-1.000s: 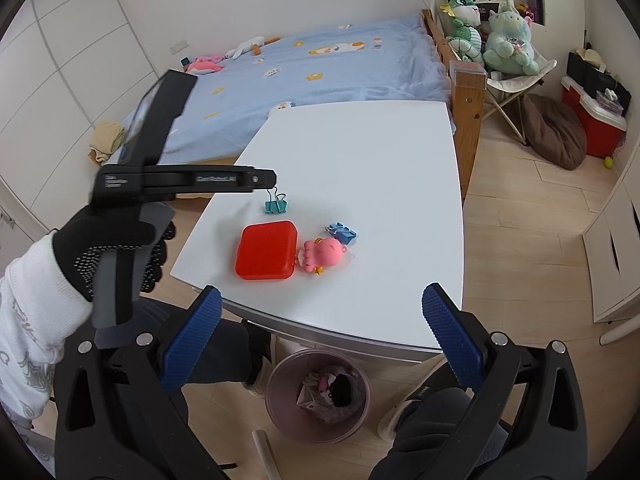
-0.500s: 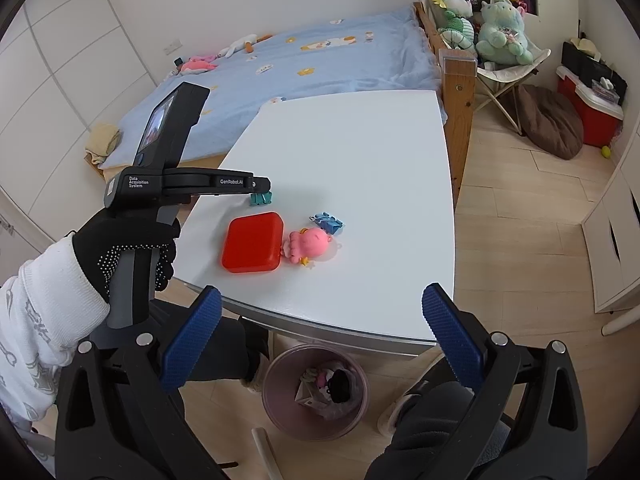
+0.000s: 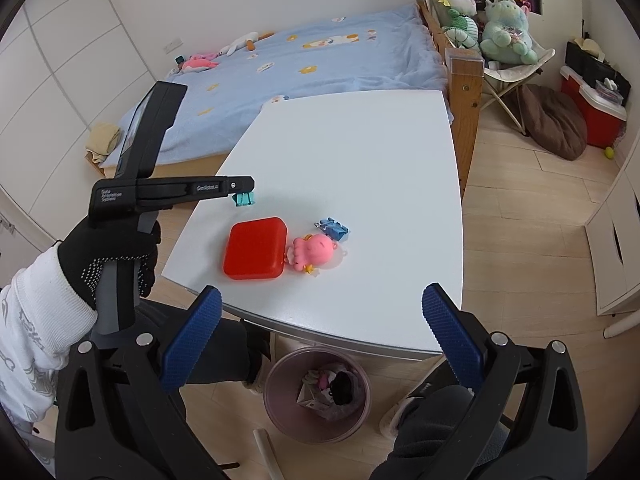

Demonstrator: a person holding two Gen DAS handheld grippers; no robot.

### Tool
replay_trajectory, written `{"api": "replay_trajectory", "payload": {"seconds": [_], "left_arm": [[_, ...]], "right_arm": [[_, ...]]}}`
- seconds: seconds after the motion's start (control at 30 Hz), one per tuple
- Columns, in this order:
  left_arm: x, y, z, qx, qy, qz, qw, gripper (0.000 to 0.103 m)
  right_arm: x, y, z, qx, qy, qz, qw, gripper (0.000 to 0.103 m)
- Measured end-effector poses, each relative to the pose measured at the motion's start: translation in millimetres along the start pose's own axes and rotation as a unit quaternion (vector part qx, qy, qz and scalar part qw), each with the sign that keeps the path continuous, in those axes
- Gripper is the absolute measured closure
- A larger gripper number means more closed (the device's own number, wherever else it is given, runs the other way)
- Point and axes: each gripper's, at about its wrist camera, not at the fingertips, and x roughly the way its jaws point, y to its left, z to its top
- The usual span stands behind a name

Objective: Collect trash
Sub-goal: 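Close the left tool on the teal binder clip, then grasp the blue binder clip with the right tool while the left tool holds the teal clip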

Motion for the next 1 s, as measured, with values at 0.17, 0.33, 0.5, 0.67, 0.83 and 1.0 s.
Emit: {"api": "replay_trajectory", "payload": {"seconds": [0.17,0.33,0.5,0.67,0.83,1.0], "left_arm": [[-8,3,-3,0.01,-0.005,-0.004,0.9999,0.102],[-19,5,-6,0.017,-0.015,-0.006,0.9997,0.102],[-28,6,-9,0.023,-0.023,-0.008,0.9994,0.102],[-32,11,-11,0.026,-0.027,-0.01,0.9992,0.102],[-34,14,-15,0.023,-0.03,-0.012,0.9992,0.102],[-34,19,-18,0.016,-0.031,-0.015,0.9993,0.102]], "right_arm": [[6,4,11,-0.01,0.005,-0.003,1.0,0.005],[22,9,33,-0.024,0.023,-0.01,0.999,0.005],[49,10,57,-0.028,0.06,-0.021,0.998,0.005],[79,5,73,-0.006,0.111,-0.029,0.993,0.005],[107,-1,79,0.037,0.157,-0.046,0.986,0.005],[125,-3,78,0.072,0.186,-0.047,0.979,0.005]]}}
